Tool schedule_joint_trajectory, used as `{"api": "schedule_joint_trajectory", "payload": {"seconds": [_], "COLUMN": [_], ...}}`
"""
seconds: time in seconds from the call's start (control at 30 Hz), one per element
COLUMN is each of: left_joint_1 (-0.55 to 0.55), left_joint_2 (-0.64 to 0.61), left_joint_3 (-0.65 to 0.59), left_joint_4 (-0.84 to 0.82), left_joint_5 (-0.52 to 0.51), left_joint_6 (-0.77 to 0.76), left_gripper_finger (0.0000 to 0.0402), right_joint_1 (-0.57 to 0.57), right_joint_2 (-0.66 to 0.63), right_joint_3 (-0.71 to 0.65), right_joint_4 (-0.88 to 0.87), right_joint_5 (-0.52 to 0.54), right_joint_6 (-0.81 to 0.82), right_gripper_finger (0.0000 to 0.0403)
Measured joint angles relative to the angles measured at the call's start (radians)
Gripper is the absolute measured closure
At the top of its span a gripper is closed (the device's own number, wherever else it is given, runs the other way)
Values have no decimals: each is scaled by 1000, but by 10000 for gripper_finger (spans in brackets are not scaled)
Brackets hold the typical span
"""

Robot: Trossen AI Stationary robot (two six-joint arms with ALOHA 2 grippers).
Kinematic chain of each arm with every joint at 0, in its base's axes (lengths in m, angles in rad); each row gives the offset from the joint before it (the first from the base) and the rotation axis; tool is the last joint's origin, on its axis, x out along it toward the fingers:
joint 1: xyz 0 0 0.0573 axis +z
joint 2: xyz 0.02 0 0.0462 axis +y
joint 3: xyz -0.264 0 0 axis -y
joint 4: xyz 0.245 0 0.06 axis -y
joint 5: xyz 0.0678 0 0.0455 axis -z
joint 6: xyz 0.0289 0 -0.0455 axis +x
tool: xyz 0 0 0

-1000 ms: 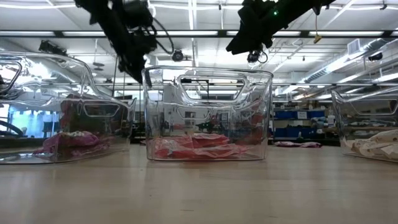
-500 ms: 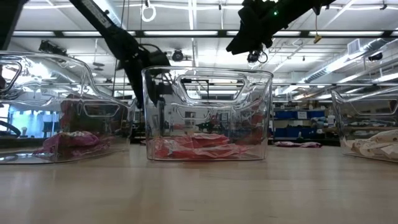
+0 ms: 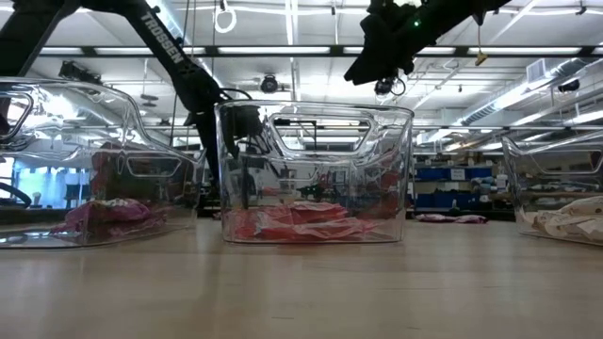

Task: Sort candy
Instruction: Put the violet candy pack into the left transparent bin

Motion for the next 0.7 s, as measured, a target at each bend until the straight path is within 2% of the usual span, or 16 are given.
{"api": "schedule_joint_trajectory", "payload": {"seconds": [0.13,0.23,0.5,0.7], "left_joint_1": [8,11,15,10], "left_joint_2": [7,8,13,8], "left_joint_3": [2,2,47,146], "left_joint_4": [-2,-6,-78,-161], "left_joint_5": [6,10,-21,-48], "left_joint_6": [1,0,2,24], "left_gripper_finger": [213,240,384,397], "right_joint_1": [-4,-4,-4,-4], "right_joint_2": [0,0,0,0], "right_joint_3": [0,0,0,0], "right_joint_4": [0,1,-2,-9], "right_joint_5": [0,0,0,0], "right_joint_6": [0,2,15,15], "right_gripper_finger": [208,208,208,208]}}
